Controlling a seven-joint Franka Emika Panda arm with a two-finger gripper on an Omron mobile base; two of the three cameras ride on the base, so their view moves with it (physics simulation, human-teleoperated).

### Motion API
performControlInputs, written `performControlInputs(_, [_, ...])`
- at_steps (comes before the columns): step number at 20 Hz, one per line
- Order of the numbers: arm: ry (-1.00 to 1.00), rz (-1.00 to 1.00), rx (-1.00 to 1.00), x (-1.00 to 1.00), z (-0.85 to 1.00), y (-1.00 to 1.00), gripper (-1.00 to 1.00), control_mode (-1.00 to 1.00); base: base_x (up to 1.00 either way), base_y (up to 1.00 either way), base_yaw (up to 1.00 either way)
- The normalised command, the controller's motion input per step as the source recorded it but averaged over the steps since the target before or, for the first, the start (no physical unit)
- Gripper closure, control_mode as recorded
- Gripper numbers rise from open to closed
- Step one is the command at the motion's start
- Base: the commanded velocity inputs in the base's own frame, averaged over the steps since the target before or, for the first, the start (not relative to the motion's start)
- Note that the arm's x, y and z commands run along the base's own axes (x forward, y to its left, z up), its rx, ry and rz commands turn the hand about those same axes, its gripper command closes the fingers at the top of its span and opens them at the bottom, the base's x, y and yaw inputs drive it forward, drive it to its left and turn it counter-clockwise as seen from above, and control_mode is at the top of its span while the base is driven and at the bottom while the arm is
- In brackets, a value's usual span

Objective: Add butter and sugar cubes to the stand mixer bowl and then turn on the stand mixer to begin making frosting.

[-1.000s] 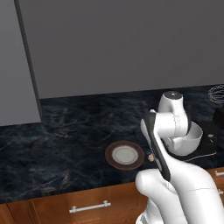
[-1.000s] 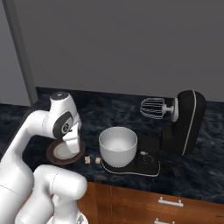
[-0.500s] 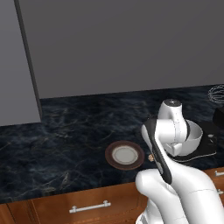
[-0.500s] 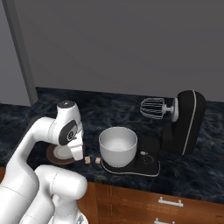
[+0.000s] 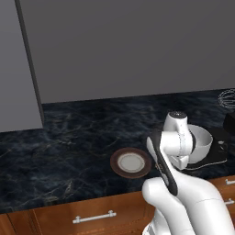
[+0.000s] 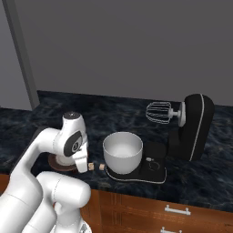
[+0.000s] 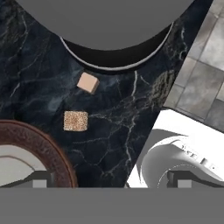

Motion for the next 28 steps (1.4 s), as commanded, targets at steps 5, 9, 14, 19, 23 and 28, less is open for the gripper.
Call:
performControlInputs(5, [0.01,0.00,0.00,0.00,-0.23,-0.05,-1.00,-1.00,0.00,0.00,0.00])
performControlInputs(9, [0.00,0.01,0.00,0.16,-0.06,-0.15,-1.00,-1.00,0.00,0.00,0.00])
performControlInputs(14, [0.00,0.02,0.00,0.29,-0.04,-0.07,-1.00,-1.00,0.00,0.00,0.00])
performControlInputs(19, [0.02,0.01,0.02,0.12,-0.13,0.00,-1.00,-1.00,0.00,0.00,0.00])
performControlInputs(23, [0.03,0.00,0.02,0.07,-0.14,0.00,-1.00,-1.00,0.00,0.00,0.00])
performControlInputs(28, [0.03,0.00,0.00,0.11,-0.20,0.00,-1.00,-1.00,0.00,0.00,0.00])
